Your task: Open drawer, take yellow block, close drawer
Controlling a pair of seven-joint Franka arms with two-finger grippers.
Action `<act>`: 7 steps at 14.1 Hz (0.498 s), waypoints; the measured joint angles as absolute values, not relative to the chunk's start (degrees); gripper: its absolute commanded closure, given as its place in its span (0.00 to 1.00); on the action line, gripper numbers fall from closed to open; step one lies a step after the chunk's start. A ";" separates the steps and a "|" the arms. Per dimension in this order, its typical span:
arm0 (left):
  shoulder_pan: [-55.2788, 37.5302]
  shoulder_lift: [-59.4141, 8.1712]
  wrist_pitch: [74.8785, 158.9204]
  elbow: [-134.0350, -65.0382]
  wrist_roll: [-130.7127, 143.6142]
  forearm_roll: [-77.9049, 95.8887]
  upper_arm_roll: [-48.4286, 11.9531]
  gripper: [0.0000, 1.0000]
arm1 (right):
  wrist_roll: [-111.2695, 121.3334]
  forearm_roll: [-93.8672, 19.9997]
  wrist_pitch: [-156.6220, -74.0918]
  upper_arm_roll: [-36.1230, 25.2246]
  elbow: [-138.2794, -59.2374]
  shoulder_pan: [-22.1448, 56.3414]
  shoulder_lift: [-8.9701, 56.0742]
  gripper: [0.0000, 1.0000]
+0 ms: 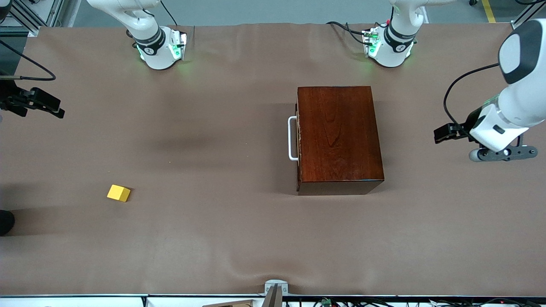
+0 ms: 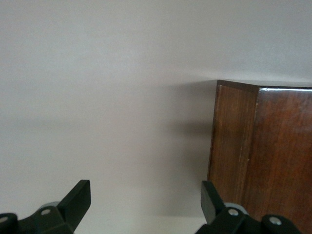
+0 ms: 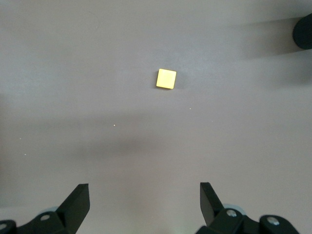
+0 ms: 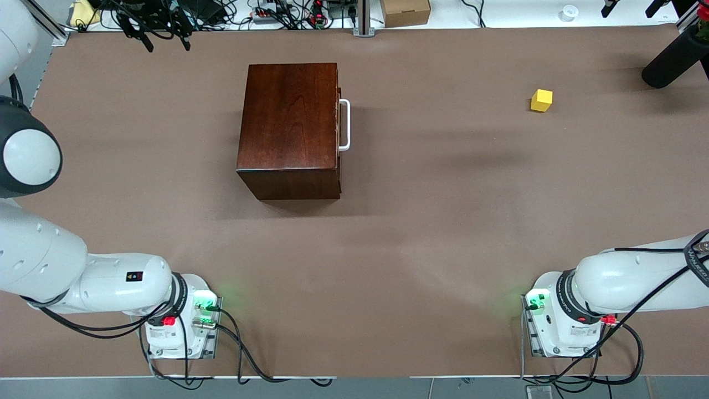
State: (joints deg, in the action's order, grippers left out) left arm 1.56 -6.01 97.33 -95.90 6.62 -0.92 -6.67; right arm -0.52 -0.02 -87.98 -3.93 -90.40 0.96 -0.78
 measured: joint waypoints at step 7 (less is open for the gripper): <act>1.49 -5.77 87.62 -85.41 6.25 -0.92 -6.91 0.00 | -0.52 -0.02 -87.97 -3.99 -90.40 0.95 -0.79 0.00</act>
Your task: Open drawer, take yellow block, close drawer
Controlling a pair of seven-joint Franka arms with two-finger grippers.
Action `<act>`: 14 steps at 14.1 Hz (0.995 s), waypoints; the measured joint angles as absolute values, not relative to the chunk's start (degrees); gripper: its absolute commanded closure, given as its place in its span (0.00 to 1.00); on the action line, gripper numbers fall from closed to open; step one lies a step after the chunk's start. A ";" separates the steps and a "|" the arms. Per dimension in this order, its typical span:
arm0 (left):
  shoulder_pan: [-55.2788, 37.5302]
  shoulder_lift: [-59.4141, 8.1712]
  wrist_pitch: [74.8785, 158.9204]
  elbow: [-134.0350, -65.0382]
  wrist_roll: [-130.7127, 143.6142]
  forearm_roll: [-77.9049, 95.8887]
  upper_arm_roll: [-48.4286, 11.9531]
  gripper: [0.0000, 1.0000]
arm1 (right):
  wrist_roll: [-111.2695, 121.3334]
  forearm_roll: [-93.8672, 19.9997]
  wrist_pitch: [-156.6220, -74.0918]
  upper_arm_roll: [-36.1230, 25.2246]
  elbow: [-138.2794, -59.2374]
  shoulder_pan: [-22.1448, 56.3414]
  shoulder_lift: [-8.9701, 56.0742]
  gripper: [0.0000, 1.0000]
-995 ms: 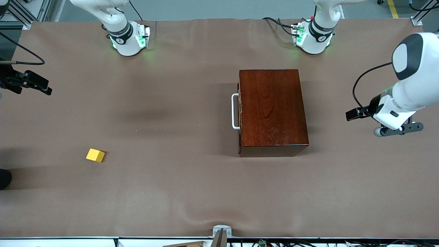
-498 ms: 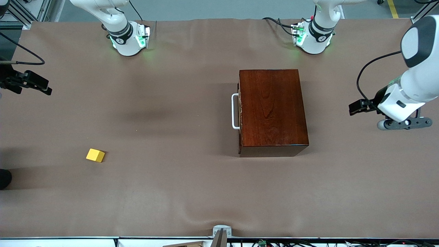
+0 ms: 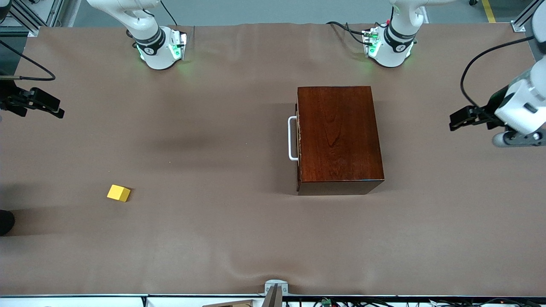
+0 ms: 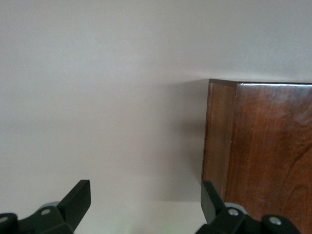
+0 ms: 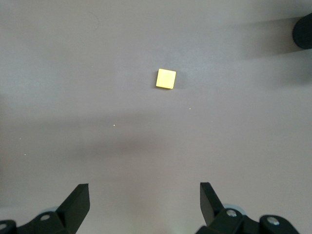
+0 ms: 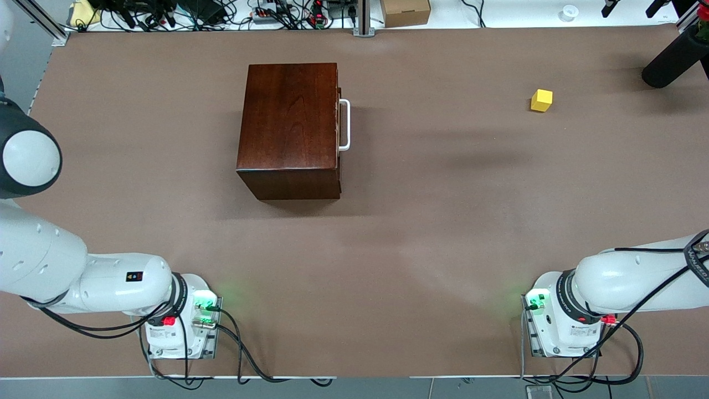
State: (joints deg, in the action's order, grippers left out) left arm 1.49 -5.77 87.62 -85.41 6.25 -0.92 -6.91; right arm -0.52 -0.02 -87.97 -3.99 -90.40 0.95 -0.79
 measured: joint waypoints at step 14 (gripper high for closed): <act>0.52 -0.82 83.25 -85.68 6.07 -0.96 -7.27 0.00 | -0.52 -0.02 -87.94 -4.02 -89.87 0.95 -0.80 0.00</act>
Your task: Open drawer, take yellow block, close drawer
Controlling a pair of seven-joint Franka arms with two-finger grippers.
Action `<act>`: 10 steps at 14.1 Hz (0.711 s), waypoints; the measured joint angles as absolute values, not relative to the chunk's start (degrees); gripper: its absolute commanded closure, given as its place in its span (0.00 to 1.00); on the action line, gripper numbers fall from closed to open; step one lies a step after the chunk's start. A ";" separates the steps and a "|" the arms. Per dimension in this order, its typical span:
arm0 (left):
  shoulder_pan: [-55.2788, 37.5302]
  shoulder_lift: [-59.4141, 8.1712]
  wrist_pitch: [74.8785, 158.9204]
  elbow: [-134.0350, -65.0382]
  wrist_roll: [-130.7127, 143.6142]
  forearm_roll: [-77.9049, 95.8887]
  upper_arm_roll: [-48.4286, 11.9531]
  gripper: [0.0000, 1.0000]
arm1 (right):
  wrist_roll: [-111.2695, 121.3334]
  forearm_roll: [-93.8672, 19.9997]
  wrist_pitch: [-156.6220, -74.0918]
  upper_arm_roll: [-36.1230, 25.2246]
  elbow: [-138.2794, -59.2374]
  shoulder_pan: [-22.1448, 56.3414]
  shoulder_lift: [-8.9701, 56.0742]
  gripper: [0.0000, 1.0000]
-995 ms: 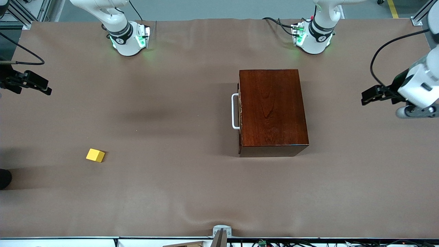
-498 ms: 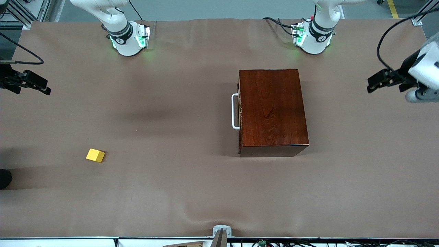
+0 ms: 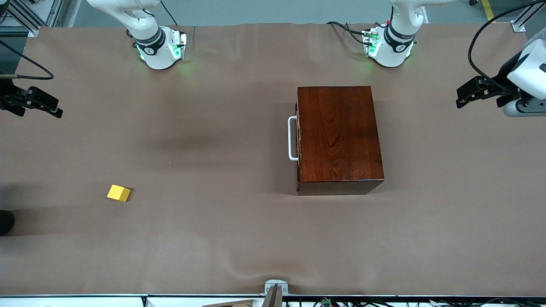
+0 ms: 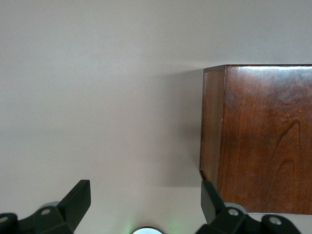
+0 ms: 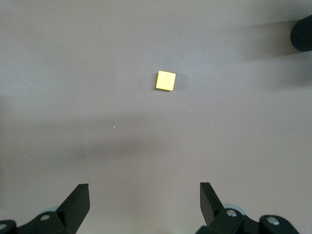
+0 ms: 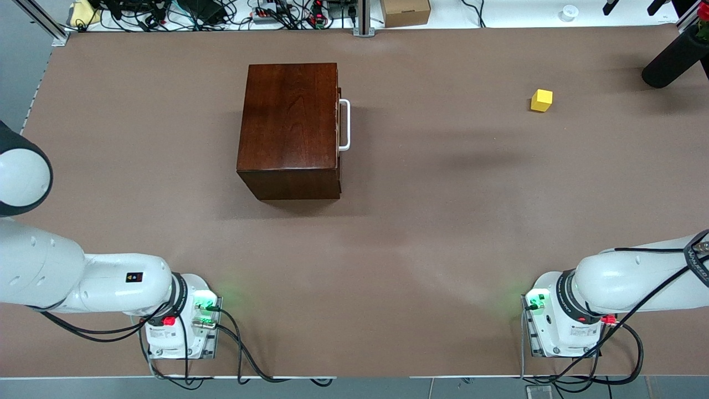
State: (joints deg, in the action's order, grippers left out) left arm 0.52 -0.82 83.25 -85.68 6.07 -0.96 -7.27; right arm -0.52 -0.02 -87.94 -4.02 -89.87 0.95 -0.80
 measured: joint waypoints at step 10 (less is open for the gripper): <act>-0.53 -1.23 83.79 -85.77 3.36 -0.96 -5.60 0.00 | -0.52 -0.02 -87.94 -4.32 -89.54 0.36 -0.81 0.00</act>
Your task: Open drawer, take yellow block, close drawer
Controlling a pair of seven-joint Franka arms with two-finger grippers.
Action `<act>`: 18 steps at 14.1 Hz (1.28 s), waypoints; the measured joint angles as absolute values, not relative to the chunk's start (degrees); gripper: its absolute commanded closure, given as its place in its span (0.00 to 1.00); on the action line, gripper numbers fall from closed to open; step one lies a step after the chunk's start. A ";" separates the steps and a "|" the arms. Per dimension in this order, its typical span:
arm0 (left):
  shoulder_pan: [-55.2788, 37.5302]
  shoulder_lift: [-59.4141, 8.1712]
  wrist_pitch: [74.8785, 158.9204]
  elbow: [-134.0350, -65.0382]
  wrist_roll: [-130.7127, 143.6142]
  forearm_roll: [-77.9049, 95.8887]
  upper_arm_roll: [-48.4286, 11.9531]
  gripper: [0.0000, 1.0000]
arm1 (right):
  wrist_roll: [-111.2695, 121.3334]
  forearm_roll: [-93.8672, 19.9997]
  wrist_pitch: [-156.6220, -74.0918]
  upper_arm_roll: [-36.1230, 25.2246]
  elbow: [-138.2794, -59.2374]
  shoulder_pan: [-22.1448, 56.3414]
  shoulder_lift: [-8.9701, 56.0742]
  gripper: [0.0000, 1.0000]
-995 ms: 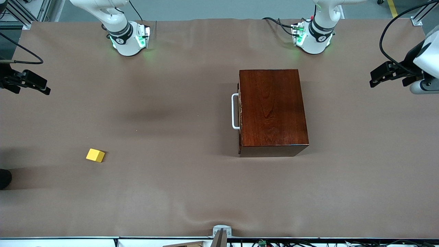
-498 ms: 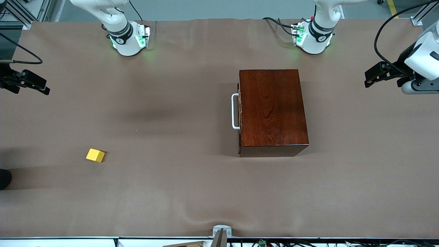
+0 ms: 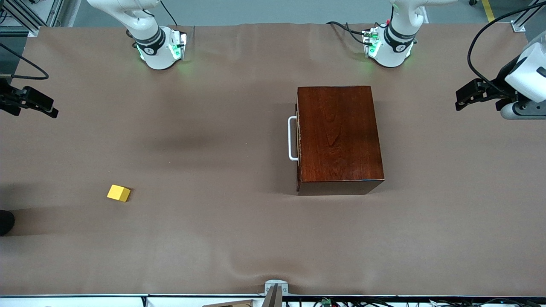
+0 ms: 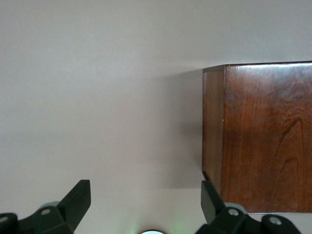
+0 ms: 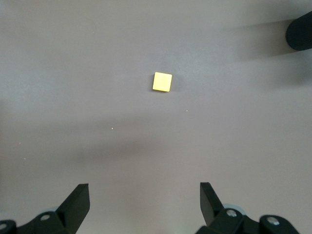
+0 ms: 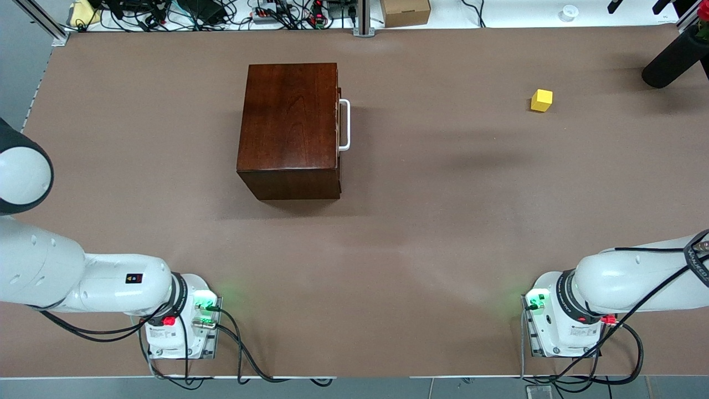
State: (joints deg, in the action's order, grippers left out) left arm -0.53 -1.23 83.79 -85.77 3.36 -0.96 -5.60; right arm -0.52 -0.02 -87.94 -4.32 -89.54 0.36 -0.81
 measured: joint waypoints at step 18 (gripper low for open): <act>-0.50 -1.93 83.60 -86.67 3.32 -0.96 -5.60 0.00 | -0.52 -0.02 -87.94 -4.31 -89.50 0.35 -0.81 0.00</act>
State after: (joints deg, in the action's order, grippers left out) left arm -0.50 -1.93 83.60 -86.67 3.32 -0.96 -5.60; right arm -0.52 -0.02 -87.94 -4.31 -89.50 0.35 -0.81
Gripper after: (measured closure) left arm 0.000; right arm 0.000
